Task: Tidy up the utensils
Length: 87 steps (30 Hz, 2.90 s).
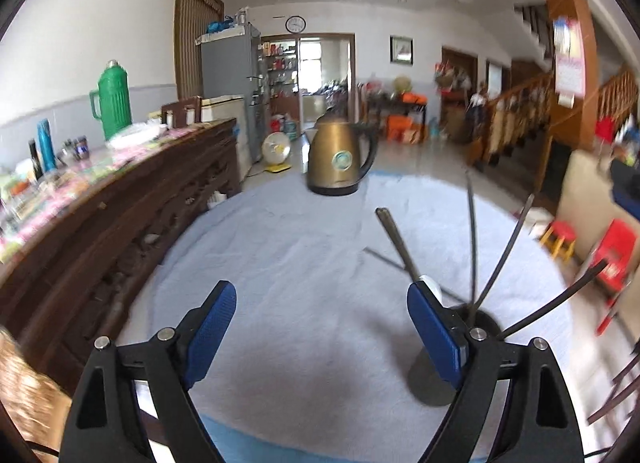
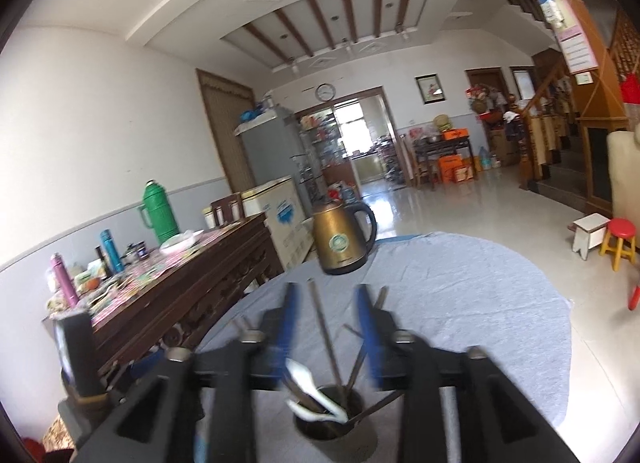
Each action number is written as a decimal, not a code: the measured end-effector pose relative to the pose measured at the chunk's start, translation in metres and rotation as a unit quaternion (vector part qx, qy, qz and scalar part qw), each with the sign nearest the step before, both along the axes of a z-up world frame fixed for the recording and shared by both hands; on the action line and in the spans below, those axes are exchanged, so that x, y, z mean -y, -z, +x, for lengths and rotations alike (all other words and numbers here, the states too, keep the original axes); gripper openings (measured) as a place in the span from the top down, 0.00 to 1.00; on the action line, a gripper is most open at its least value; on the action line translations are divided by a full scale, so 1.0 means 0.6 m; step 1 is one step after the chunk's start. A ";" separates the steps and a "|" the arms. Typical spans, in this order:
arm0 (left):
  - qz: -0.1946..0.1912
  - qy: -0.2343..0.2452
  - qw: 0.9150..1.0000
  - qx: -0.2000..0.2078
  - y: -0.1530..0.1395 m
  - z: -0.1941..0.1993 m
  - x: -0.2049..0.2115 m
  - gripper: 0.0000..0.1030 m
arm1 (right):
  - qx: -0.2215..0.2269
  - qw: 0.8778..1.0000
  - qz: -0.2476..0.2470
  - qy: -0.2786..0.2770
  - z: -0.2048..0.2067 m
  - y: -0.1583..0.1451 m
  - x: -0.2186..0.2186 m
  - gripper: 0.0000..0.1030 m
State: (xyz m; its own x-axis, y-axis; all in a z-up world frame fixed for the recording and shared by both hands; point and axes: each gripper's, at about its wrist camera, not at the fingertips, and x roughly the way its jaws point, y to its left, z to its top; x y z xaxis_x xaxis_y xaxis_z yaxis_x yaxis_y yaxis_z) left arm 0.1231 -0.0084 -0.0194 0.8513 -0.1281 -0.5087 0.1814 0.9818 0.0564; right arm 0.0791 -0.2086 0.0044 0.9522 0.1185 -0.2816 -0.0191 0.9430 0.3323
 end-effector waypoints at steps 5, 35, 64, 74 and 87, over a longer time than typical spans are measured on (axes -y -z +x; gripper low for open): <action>0.026 -0.011 1.000 0.008 -0.013 -0.024 0.008 0.07 | 0.000 1.000 -0.023 -0.008 -0.027 0.000 -0.011 0.41; 0.066 -0.035 0.996 0.055 -0.094 -0.158 0.029 0.04 | -0.125 0.992 -0.026 -0.006 -0.105 0.031 0.016 0.35; 0.060 -0.015 0.998 0.022 -0.076 -0.198 0.001 0.03 | -0.163 0.986 -0.031 -0.001 -0.134 0.046 -0.060 0.31; 0.027 -0.034 0.999 0.014 -0.070 -0.198 -0.053 0.03 | -0.163 0.985 -0.060 0.005 -0.121 0.031 -0.105 0.31; -0.006 -0.073 0.997 0.024 -0.089 -0.214 -0.138 0.03 | -0.148 0.986 -0.078 -0.019 -0.123 0.006 -0.176 0.30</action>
State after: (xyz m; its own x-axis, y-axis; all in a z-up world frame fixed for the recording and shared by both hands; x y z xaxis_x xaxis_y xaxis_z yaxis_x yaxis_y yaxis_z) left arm -0.0052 0.0743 0.0340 0.8844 -0.0069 -0.4667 0.0343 0.9981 0.0504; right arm 0.0056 -0.1033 0.0007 0.8209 0.0855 -0.5647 0.0209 0.9836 0.1794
